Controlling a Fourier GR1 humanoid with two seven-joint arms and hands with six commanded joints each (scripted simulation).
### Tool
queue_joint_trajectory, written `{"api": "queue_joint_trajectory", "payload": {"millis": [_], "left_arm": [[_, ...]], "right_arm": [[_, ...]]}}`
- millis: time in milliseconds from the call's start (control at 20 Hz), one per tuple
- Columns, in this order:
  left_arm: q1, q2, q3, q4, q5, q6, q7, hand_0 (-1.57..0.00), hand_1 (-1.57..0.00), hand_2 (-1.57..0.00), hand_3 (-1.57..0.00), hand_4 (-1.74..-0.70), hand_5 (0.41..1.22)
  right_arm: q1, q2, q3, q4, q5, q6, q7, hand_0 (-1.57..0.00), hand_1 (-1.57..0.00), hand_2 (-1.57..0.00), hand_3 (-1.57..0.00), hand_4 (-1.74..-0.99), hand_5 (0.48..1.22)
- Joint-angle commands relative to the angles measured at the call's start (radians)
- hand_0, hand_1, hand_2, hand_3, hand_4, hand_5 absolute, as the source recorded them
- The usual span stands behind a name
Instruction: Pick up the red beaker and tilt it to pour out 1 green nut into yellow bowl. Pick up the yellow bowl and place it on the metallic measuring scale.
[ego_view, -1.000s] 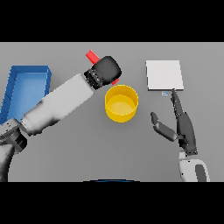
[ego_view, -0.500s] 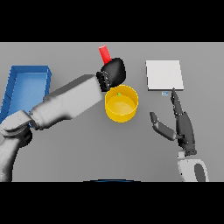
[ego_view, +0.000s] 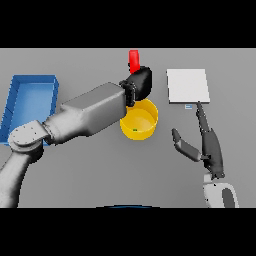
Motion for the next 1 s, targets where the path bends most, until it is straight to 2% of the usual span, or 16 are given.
{"api": "queue_joint_trajectory", "payload": {"millis": [0, 100, 300, 400, 450, 550, 600, 700, 800, 900, 950], "left_arm": [[-0.012, 0.002, -0.008, 0.001, -0.001, 0.0, -0.004, -1.57, -1.57, -1.57, -1.57, -1.72, 1.221], [-0.065, 0.017, -0.015, 0.012, 0.009, -0.001, -0.038, -1.57, -1.57, -1.57, -1.57, -1.72, 1.221], [-0.193, 0.05, 0.003, 0.097, 0.032, 0.049, -0.041, -1.57, -1.57, -1.57, -1.57, -1.73, 1.221], [-0.256, 0.082, 0.05, 0.147, 0.077, 0.081, -0.042, -1.57, -1.57, -1.57, -1.18, -1.73, 1.221], [-0.284, 0.089, 0.084, 0.199, 0.104, 0.091, -0.014, -1.57, -1.57, -1.57, -1.26, -1.73, 1.221], [-0.336, 0.117, 0.17, 0.294, 0.194, 0.101, -0.017, -1.57, -1.57, -1.57, -1.37, -1.73, 1.221], [-0.343, 0.121, 0.22, 0.339, 0.248, 0.106, 0.016, -1.57, -1.57, -1.57, -1.41, -1.73, 1.221], [-0.356, 0.166, 0.36, 0.414, 0.404, 0.116, 0.048, -1.57, -1.57, -1.57, -1.47, -1.73, 1.221], [-0.357, 0.222, 0.488, 0.476, 0.556, 0.131, 0.087, -1.57, -1.57, -1.57, -1.42, -1.74, 1.221], [-0.338, 0.27, 0.577, 0.535, 0.675, 0.168, 0.128, -1.57, -1.57, -1.57, -1.39, -1.74, 1.221], [-0.32, 0.298, 0.62, 0.558, 0.736, 0.187, 0.126, -1.57, -1.57, -1.57, -1.43, -1.74, 1.221]], "right_arm": [[-0.001, 0.001, -0.007, -0.002, -0.013, 0.002, -0.003, 0.0, 0.0, 0.0, 0.0, -1.154, 0.635], [-0.001, -0.003, -0.012, -0.001, -0.029, 0.012, -0.018, 0.0, 0.0, 0.0, 0.0, -1.153, 0.636], [-0.017, 0.001, -0.008, 0.008, -0.027, 0.012, -0.027, 0.0, 0.0, 0.0, 0.0, -1.154, 0.654], [-0.018, 0.001, -0.007, 0.004, -0.023, 0.009, -0.036, 0.0, 0.0, 0.0, 0.0, -1.16, 0.66], [-0.013, 0.008, 0.004, 0.001, -0.013, 0.006, -0.037, 0.0, 0.0, 0.0, 0.0, -1.16, 0.663], [-0.014, 0.003, 0.003, 0.001, -0.027, 0.022, -0.037, 0.0, 0.0, 0.0, 0.0, -1.16, 0.661], [-0.012, 0.005, 0.004, 0.008, -0.03, 0.025, -0.041, 0.0, 0.0, 0.0, 0.0, -1.156, 0.658], [-0.032, 0.001, -0.001, 0.024, -0.001, -0.003, -0.02, 0.0, 0.0, 0.0, 0.0, -1.146, 0.641], [-0.044, -0.009, 0.002, 0.03, 0.024, -0.015, -0.021, 0.0, 0.0, 0.0, 0.0, -1.144, 0.633], [-0.049, 0.006, -0.001, 0.04, -0.009, -0.001, -0.03, 0.0, 0.0, 0.0, 0.0, -1.129, 0.625], [-0.045, 0.012, 0.001, 0.04, -0.025, 0.009, -0.047, 0.0, 0.0, 0.0, 0.0, -1.11, 0.623]]}}
